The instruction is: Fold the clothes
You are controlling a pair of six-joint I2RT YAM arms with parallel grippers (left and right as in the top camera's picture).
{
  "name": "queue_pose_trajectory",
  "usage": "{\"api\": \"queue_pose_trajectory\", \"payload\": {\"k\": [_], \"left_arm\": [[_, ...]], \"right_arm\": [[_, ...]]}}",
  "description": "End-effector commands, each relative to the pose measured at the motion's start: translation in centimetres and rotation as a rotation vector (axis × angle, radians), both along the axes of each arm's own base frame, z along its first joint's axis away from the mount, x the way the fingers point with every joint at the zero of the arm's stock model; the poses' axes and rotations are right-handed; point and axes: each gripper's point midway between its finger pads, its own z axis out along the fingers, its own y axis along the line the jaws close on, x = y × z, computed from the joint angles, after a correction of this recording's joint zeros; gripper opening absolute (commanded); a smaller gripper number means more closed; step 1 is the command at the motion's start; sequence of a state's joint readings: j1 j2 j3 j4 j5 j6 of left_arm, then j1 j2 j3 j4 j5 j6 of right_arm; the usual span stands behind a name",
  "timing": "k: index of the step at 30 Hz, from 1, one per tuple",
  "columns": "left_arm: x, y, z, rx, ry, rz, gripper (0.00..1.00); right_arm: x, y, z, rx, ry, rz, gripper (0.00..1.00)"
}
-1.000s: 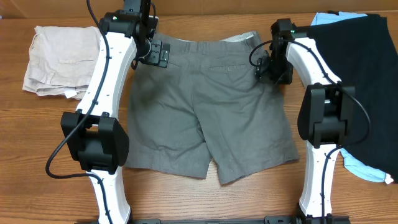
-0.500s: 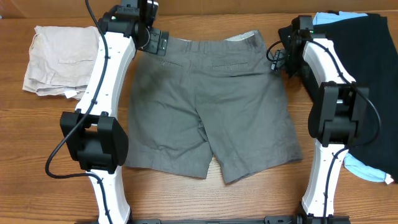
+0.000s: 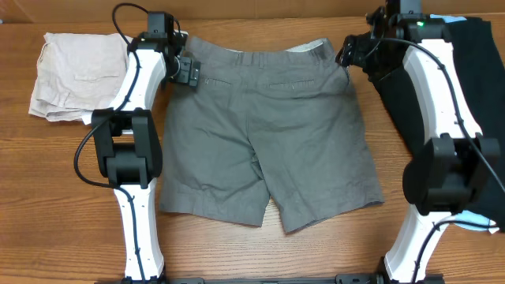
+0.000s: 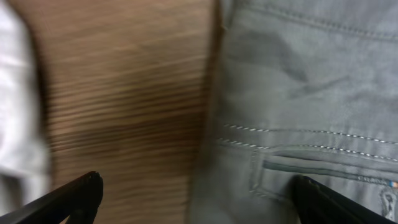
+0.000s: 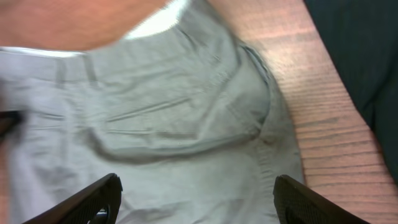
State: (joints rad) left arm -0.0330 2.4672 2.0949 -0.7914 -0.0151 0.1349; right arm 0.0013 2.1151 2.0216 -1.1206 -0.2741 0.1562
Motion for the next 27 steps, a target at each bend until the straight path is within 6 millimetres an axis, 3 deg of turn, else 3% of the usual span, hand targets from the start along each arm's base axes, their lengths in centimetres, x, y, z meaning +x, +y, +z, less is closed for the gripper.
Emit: {"api": "queue_pose_trajectory", "payload": {"k": [1,3,5,7,9,11,15,23,27], "left_arm": [[-0.3,-2.0,-2.1,-0.065,0.034,-0.062,1.00],[-0.6,-2.3,-3.1,-0.080,0.053,-0.062,0.99],[-0.8,-2.3,-3.4,-0.083,0.064,-0.054,0.88],[-1.2,-2.3,-3.5,-0.081,0.083,-0.053,0.65],[-1.7,-1.4,-3.4,-0.046,0.103,-0.035,0.21],[-2.5,0.1,-2.9,-0.016,0.137,0.045,0.04],[-5.4,2.7,-1.4,-0.029,0.259,0.210,0.04],[-14.7,8.6,0.1,0.004,0.616,0.391,0.04],[-16.5,10.2,0.5,-0.008,0.679,0.431,0.17]], "right_arm": [[-0.3,1.3,0.9,0.023,-0.012,0.032,0.81],[-0.4,1.5,0.9,0.024,-0.007,0.034,0.81],[-0.4,1.7,0.9,0.026,-0.005,0.035,0.81],[-0.5,2.1,0.7,0.038,0.010,0.015,0.81],[-0.9,2.6,0.3,0.059,0.043,-0.026,0.81],[-1.5,3.2,-0.2,0.064,0.077,-0.031,0.81],[-2.8,4.4,-1.4,0.057,0.126,-0.005,0.81],[-4.7,5.0,-3.9,0.048,0.212,0.008,0.81],[-5.5,4.7,-5.1,0.032,0.248,0.006,0.81]]}}
